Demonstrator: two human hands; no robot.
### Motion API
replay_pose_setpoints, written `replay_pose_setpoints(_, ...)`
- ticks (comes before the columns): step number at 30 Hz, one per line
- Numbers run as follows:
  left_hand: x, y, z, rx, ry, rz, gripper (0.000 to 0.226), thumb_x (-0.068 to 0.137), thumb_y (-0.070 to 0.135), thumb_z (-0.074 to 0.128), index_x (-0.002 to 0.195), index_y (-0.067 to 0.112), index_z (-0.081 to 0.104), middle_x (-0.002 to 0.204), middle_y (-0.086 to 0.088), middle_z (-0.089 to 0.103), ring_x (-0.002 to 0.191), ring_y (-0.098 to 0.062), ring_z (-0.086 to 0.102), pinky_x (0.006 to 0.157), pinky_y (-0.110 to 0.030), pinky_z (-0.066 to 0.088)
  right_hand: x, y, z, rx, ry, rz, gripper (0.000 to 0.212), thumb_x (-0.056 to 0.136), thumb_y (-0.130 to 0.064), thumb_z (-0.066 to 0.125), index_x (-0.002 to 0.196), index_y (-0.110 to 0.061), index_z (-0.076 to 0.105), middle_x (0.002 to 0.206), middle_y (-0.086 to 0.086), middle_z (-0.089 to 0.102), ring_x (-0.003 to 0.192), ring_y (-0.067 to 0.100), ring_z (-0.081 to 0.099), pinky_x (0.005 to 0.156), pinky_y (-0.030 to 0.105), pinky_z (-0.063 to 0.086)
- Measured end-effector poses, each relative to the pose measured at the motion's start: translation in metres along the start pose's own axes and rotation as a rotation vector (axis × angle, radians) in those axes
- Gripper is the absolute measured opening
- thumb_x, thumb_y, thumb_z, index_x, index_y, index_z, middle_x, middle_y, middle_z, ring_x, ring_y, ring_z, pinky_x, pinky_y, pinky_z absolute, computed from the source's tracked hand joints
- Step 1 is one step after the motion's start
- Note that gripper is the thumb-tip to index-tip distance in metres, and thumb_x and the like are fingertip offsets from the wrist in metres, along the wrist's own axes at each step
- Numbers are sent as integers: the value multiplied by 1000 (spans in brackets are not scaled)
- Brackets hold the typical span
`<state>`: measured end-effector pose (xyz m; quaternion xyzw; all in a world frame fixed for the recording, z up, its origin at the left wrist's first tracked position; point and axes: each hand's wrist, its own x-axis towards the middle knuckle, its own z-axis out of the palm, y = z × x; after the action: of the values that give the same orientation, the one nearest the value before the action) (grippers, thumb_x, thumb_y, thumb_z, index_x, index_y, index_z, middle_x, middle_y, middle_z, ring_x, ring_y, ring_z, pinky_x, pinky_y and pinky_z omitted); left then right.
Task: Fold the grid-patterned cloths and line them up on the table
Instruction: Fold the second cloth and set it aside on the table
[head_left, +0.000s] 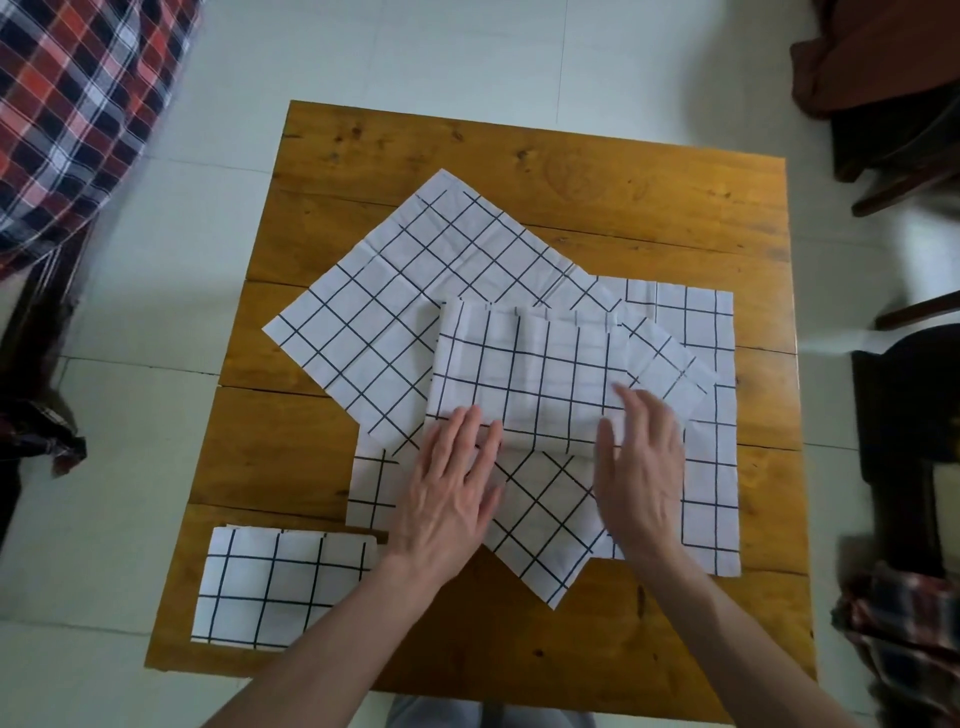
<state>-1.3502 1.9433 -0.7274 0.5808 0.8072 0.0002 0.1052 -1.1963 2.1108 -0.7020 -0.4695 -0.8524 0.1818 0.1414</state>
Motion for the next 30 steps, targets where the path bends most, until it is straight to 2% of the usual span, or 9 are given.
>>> replay_pose_setpoints(2,-2,1,4,7,-14,8,70,110,53,17,167,13,5,174,-18,2,161,-34,3,127,-55,24,-15,-8,6,-44,-185,-262,50,113,-30,39,161,-16,34,166,9,33,148,23,37,115,41,35)
replay_pose_setpoints(4,-3,1,7,17,-36,-18,75,109,55,26,167,13,6,174,-17,-2,161,-35,1,127,-57,21,-26,-15,16,-79,-412,-491,59,114,-42,30,168,-23,15,176,1,11,161,18,12,128,42,17)
replay_pose_setpoints(6,-3,1,8,25,-63,-36,83,103,57,38,166,11,10,174,-16,-7,161,-35,-1,127,-59,20,-35,-18,25,-131,-539,-567,68,112,-56,24,168,-24,2,176,-3,-2,162,15,-3,129,43,8)
replay_pose_setpoints(8,-3,2,8,16,-60,-38,80,104,57,33,167,12,11,174,-15,-6,161,-35,-1,127,-59,19,-39,-15,30,-168,-570,-537,75,110,-63,26,168,-23,-2,176,-5,-6,161,13,-6,129,43,5)
replay_pose_setpoints(11,-4,1,7,5,-55,-40,74,108,58,17,167,15,3,174,-14,-7,161,-34,-3,128,-57,17,-37,-5,32,-219,-557,-526,77,109,-65,26,168,-22,1,176,-4,-3,161,13,-4,128,44,6)
replay_pose_setpoints(22,-4,0,2,-51,-49,-44,74,109,59,20,167,18,-1,175,-10,-8,162,-28,-7,129,-54,16,-29,36,8,-285,-463,-311,75,109,-63,18,168,-20,0,176,-2,-4,162,16,-3,129,46,7)
replay_pose_setpoints(25,-3,3,2,-79,-9,-75,68,110,53,21,167,19,12,175,-10,5,162,-28,4,128,-53,19,-28,29,7,-237,-424,-287,69,110,-58,20,168,-22,10,176,-3,4,162,15,1,129,47,9)
replay_pose_setpoints(28,7,3,-4,-124,58,-96,53,109,40,34,158,18,40,164,-11,37,152,-30,35,120,-49,35,-27,19,6,-157,-294,-170,60,111,-49,31,162,-18,35,170,5,30,158,23,23,125,48,28)
replay_pose_setpoints(30,17,1,-10,-135,101,-89,43,103,26,53,145,17,52,147,-9,49,137,-28,48,114,-45,43,-24,9,7,-122,-201,-21,54,111,-43,41,156,-15,41,160,8,44,145,28,41,113,46,42)
